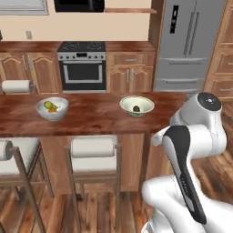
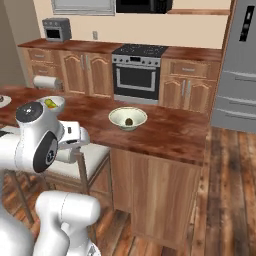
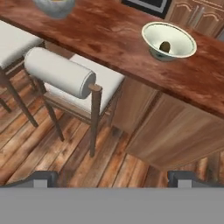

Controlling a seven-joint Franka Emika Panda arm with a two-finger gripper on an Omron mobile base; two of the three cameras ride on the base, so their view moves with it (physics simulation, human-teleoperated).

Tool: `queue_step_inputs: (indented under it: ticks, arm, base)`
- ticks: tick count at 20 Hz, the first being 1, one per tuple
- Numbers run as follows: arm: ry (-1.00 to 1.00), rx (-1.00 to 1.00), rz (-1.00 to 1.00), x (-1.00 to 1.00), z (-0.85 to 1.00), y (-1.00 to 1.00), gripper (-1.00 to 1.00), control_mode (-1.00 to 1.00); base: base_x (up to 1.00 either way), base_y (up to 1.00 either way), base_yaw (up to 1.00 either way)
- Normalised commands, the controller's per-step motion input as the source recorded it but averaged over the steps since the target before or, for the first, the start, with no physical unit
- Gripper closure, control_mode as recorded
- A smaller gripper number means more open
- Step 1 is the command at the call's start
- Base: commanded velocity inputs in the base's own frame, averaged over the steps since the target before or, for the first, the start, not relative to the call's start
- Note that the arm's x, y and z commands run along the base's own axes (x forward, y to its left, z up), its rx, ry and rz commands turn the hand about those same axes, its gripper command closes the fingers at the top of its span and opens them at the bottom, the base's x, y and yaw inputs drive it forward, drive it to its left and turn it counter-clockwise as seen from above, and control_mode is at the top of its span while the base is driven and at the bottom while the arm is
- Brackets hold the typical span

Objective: Take the fruits from the plate on the dining counter and place two fruits in each bowl.

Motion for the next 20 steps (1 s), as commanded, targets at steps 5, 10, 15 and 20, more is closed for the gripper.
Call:
queue_step_inputs:
  ticks: [5, 10, 15, 20]
  arm:
    - [0.0, 0.0, 0.0, 0.0, 0.0, 0.0, -1.0, 1.0]
    - [0.0, 0.0, 0.0, 0.0, 0.0, 0.0, -1.0, 1.0]
    - [0.0, 0.0, 0.0, 0.0, 0.0, 0.0, -1.0, 1.0]
    - [0.0, 0.0, 0.0, 0.0, 0.0, 0.0, -1.0, 1.0]
  base:
    - [-0.41, 1.0, 0.17]
    - [-0.1, 1.0, 0.11]
    - [0.0, 1.0, -0.02]
    - [0.0, 1.0, -0.09]
